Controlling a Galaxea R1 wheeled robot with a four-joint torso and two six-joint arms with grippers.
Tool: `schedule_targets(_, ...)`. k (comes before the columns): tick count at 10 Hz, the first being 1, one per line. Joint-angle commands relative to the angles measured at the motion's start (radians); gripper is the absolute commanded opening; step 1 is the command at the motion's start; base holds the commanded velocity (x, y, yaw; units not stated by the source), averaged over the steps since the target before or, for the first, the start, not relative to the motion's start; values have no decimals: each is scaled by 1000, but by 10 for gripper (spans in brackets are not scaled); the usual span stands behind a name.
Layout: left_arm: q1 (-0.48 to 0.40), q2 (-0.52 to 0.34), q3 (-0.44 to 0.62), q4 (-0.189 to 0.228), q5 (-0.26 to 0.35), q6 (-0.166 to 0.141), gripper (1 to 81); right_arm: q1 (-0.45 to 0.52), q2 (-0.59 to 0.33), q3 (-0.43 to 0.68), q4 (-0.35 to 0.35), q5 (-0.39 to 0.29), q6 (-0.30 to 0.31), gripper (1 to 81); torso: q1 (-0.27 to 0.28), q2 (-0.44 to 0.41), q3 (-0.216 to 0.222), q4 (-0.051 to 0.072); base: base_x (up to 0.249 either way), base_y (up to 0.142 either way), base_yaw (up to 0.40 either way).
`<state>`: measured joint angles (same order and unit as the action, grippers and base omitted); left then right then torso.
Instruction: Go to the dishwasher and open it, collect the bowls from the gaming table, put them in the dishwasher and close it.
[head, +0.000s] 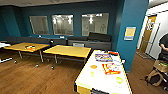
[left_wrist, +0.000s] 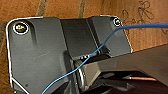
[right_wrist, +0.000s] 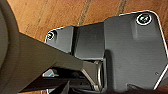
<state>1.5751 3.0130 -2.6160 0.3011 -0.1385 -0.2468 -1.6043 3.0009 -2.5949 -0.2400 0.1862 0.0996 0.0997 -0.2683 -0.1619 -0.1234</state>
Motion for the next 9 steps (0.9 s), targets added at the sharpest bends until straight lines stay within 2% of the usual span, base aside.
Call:
schedule_targets(1, -46, -3, 5, 7, 37, 3, 811, 39, 6, 10, -13, -44, -3, 811, 0, 0, 0, 0, 0, 0, -381)
schedule_targets(9, -46, -2, 7, 7, 36, 3, 811, 37, 6, 9, -13, -44, -3, 811, 0, 0, 0, 0, 0, 0, -383)
